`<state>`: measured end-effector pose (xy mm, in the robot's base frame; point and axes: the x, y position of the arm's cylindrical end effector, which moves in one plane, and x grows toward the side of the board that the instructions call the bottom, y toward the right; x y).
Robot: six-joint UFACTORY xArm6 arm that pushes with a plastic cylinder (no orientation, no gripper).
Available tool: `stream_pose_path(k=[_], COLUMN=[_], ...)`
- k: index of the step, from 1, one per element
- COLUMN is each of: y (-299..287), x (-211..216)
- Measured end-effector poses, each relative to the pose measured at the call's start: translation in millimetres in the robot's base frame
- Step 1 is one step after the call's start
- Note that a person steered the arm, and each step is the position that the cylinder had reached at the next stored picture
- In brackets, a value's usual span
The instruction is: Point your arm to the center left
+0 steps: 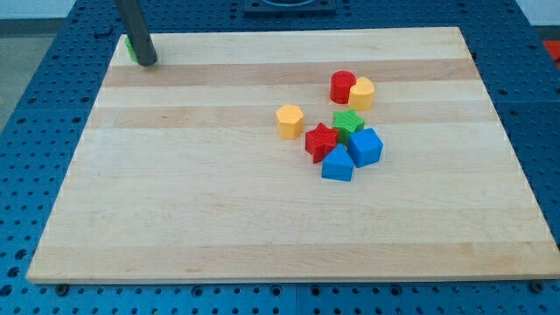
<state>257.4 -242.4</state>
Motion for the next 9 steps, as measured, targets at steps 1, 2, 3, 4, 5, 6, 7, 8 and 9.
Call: stream_pose_path(k=[1, 2, 3, 4, 5, 6, 7, 8, 9], y=[-9, 43, 105, 175, 261, 354, 407, 458, 494], x=[-1, -1, -9, -27, -34, -35, -27, 10, 60])
